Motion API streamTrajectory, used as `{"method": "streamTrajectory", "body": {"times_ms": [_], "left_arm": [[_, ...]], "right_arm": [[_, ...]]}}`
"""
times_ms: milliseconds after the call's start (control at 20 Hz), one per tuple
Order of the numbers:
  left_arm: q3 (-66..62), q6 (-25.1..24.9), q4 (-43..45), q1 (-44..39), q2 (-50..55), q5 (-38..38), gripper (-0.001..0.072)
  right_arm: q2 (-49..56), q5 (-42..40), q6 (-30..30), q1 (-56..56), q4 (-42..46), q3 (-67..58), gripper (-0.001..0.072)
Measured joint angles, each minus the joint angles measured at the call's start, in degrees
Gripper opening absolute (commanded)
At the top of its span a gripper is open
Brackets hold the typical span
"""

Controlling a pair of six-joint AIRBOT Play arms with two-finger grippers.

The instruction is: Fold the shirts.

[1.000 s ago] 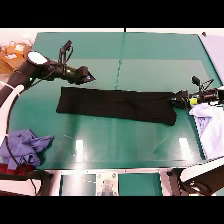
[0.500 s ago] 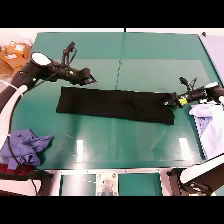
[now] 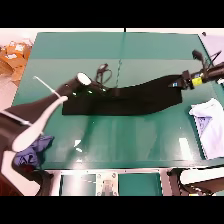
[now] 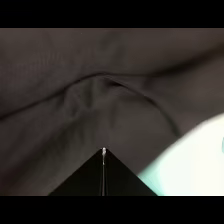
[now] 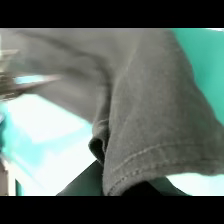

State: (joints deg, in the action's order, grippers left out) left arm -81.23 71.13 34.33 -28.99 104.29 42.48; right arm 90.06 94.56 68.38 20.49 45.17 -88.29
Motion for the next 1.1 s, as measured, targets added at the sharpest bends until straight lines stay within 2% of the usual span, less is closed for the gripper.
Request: {"method": "streamTrajectory", "body": {"times_ms": [300,550,650,800,1000,1100], "left_arm": [[-9.27,2.60,-5.51,-6.10,10.08,-4.46,0.0022],[-12.07,3.41,-6.12,-6.64,11.87,-2.64,0.0022],[-13.55,2.64,-5.88,-4.52,11.10,3.08,0.0021],[-17.53,2.05,-2.40,1.33,8.59,16.41,0.0021],[-25.38,4.92,5.22,11.45,4.44,34.47,0.0022],[-29.20,6.36,7.67,16.48,2.54,40.98,0.0022]], "right_arm": [[-8.17,5.01,7.37,-5.42,-0.15,-8.17,0.0016],[-9.68,5.49,9.07,-7.58,-0.52,-10.10,0.0016],[-9.77,4.83,9.35,-8.50,-0.46,-9.27,0.0017],[-9.84,3.10,9.73,-11.45,-0.94,-8.48,0.0016],[-9.01,-3.30,12.24,-19.45,-1.20,-7.61,0.0017],[-6.93,-7.96,13.79,-25.38,-1.16,-7.08,0.0016]]}}
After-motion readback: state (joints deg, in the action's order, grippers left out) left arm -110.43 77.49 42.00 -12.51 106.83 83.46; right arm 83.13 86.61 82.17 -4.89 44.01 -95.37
